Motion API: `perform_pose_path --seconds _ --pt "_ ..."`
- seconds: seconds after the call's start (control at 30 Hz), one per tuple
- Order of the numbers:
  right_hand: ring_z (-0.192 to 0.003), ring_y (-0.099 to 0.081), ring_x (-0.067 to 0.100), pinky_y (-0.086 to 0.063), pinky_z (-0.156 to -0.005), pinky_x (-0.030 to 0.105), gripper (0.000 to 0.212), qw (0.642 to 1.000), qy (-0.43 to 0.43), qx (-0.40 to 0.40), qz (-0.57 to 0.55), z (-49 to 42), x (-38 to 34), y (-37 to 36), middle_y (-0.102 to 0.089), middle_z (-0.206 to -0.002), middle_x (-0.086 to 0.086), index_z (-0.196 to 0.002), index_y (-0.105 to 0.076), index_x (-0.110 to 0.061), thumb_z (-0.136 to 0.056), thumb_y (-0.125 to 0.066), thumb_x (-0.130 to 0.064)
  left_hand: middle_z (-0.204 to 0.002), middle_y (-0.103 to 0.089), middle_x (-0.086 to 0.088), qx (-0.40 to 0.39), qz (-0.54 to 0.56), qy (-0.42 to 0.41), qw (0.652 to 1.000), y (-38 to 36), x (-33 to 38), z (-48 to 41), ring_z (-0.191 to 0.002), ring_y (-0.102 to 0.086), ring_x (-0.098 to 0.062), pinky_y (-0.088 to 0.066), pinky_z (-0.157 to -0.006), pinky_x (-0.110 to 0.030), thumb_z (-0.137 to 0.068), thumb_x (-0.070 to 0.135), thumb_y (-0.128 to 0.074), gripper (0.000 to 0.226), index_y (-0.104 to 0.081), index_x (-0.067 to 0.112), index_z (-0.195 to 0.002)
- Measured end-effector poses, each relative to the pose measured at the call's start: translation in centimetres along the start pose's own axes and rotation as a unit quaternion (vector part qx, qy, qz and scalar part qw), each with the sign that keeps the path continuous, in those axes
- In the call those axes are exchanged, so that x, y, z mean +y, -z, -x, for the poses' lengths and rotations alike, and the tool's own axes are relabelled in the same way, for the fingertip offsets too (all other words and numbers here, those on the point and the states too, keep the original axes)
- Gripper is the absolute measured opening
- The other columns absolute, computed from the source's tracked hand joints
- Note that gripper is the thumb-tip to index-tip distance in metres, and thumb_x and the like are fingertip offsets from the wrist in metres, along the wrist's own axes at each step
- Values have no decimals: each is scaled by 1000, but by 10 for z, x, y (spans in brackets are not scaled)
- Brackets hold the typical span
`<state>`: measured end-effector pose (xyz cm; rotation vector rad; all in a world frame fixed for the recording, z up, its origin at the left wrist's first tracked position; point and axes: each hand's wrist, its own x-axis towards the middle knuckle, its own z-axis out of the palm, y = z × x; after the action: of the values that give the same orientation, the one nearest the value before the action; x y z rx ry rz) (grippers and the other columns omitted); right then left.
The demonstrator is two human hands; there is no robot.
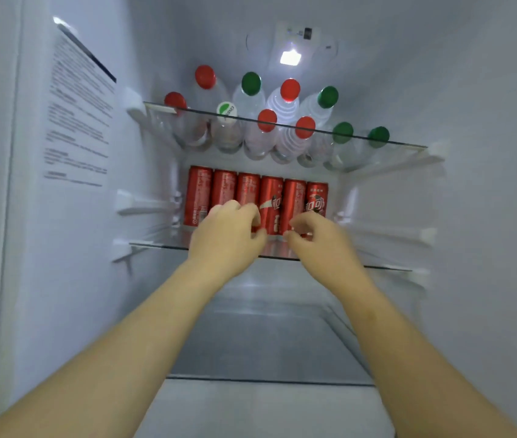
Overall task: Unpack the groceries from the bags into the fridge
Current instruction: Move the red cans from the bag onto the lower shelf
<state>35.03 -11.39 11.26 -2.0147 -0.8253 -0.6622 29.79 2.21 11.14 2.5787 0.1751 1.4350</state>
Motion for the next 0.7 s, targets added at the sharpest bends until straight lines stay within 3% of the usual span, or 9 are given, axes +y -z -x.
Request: perform_pose_path --seconds 0.13,0.23,0.47,0.7 --pt "-95 -52 6 -39 -82 22 20 1000 10 -1 -29 51 -16 -2 -58 -103 -12 -109 -60 -22 -90 -56 -25 -94 -51 6 29 33 -24 999 24 -1 49 -100 -47 -17 -37 -77 -26 -89 31 -53 18 -60 20 -102" --pt "-93 -50 5 -38 -81 21 24 999 1 -14 -38 80 -23 -7 -57 -109 -12 -114 -59 -24 -90 -56 -28 -94 -46 10 8 54 -25 998 38 0 79 -100 -46 -13 -37 -79 -23 -89 32 -53 20 -58 22 -105" --pt "-103 -50 6 -38 -82 21 27 992 -20 -69 -105 145 -44 -16 -54 -112 -14 -119 -56 -25 -92 -55 -29 -95 -44 12 -25 49 23 998 82 9 148 -98 -48 -11 -42 -81 -26 -91 34 -50 21 -56 24 -108" --pt "-105 -52 7 -37 -83 21 26 982 14 -127 -140 211 -68 -14 -57 -112 -12 -117 -58 -24 -91 -55 -29 -95 -49 12 12 -10 62 998 139 29 225 -93 -49 -8 -40 -76 -21 -90 31 -52 20 -58 23 -107"
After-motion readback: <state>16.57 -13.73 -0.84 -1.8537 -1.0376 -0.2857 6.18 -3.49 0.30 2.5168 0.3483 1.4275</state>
